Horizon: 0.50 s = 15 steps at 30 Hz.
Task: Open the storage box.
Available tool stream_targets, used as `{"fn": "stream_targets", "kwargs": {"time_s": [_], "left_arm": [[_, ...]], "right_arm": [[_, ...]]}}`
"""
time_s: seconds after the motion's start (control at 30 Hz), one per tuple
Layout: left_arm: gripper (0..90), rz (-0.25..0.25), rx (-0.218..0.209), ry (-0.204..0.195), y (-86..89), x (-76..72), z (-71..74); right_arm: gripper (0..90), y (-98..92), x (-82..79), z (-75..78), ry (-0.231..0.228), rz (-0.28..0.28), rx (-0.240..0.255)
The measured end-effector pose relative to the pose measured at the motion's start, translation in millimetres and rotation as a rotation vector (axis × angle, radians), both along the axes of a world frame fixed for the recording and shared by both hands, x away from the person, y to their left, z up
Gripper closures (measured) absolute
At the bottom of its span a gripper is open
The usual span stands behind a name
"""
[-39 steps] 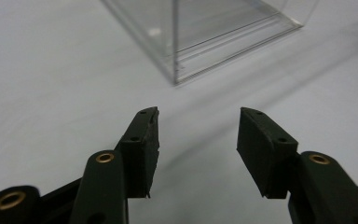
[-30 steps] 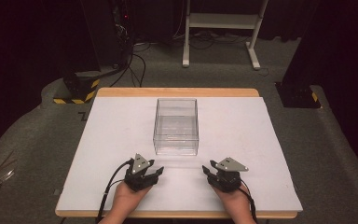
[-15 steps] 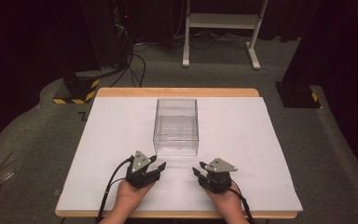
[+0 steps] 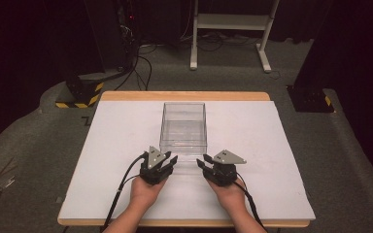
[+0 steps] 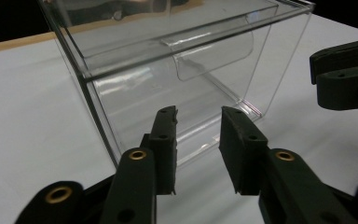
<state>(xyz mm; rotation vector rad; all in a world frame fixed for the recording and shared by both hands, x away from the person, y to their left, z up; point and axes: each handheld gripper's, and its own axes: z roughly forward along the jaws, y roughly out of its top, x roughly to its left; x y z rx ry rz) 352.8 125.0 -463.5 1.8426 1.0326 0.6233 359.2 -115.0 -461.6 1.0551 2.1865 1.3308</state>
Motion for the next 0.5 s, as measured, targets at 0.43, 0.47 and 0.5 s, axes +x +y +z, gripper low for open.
{"fn": "stream_targets", "kwargs": {"time_s": [0.43, 0.47, 0.5], "left_arm": [[76.8, 0.022, -0.037, -0.014, -2.8, 15.2, 3.4], [78.0, 0.022, -0.039, -0.016, -3.3, 15.7, 3.3], [78.7, 0.023, -0.045, -0.016, -3.7, 16.2, 3.2]], "right_arm": [[74.4, 19.0, 18.0, 4.3, -0.04, -0.003, -0.011], [74.7, 19.5, 18.8, 4.3, -0.042, -0.003, -0.012], [74.9, 20.3, 19.1, 4.4, -0.04, -0.003, -0.013]]}}
